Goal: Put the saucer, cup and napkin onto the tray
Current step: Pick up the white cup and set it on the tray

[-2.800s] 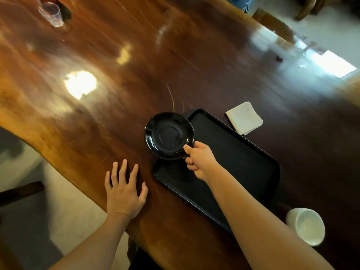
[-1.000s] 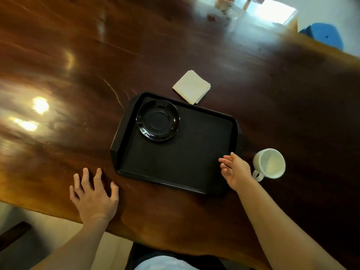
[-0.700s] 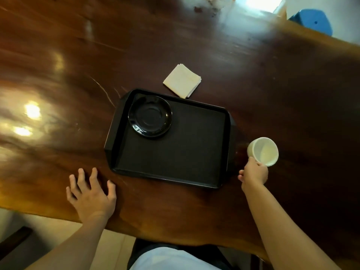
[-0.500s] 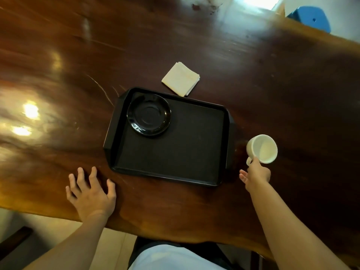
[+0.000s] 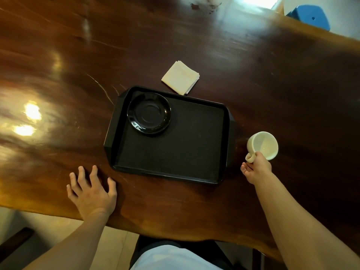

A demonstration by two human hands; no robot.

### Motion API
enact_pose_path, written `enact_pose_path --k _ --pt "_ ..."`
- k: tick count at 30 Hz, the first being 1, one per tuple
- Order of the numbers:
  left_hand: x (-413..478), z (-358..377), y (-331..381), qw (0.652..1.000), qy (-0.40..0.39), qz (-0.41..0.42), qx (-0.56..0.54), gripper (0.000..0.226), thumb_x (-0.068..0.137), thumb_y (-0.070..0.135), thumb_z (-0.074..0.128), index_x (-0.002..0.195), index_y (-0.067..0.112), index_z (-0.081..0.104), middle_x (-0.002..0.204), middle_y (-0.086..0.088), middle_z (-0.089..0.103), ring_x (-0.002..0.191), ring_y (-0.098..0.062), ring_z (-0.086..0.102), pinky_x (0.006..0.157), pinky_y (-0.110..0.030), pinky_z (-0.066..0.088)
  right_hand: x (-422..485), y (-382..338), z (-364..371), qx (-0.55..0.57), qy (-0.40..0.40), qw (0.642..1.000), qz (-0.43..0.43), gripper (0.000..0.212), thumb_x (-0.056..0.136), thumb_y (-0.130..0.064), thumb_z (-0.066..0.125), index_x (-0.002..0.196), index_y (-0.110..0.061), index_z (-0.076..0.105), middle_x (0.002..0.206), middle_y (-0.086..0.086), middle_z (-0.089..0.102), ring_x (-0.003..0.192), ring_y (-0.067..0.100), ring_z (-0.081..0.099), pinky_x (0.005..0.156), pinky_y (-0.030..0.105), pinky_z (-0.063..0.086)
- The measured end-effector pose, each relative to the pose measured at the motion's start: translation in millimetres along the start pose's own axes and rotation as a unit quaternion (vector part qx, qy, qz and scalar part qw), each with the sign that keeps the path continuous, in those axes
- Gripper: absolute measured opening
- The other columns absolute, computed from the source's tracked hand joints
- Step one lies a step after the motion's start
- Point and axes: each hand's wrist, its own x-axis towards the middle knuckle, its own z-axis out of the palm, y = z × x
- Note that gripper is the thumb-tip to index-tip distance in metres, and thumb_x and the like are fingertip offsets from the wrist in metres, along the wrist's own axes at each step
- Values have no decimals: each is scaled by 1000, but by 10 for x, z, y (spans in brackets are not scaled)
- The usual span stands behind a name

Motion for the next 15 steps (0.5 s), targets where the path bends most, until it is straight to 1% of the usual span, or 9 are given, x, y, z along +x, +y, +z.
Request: enact_pose_path --k 4,6,8,11,15 --pt "-2 4 -5 1000 -1 0 -3 66 93 60 35 147 22 44 162 -17 32 154 -41 19 123 -58 8 -14 -23 -15 33 -10 999 -3 45 99 -21 58 142 -12 47 128 15 60 106 24 61 82 33 54" --pt "3 16 -15 1000 1 1 -2 66 93 60 35 147 22 43 163 -17 32 154 -40 18 123 -57 7 -13 -31 -29 61 -12 998 4 47 100 -15 57 145 -11 43 133 17 57 114 28 60 91 39 56" --pt "7 29 -28 1000 -1 1 -1 66 93 61 35 147 23 42 163 -16 31 154 -40 17 123 -57 7 -34 -17 -37 75 -20 997 7 50 100 -11 55 147 -10 41 136 19 56 120 31 58 96 44 55" --pt "15 53 -42 1000 1 4 4 66 93 61 34 147 24 41 163 -16 31 154 -40 18 123 -58 8 -107 7 -18 87 -37 995 0 50 99 -8 54 147 -10 40 137 20 55 122 32 57 97 46 54" --pt "17 59 -50 1000 0 2 2 67 93 63 32 147 25 41 163 -16 31 154 -40 18 122 -59 9 -255 -60 103 92 -57 994 -20 51 97 -7 58 145 -13 42 133 18 56 118 32 58 94 47 56"
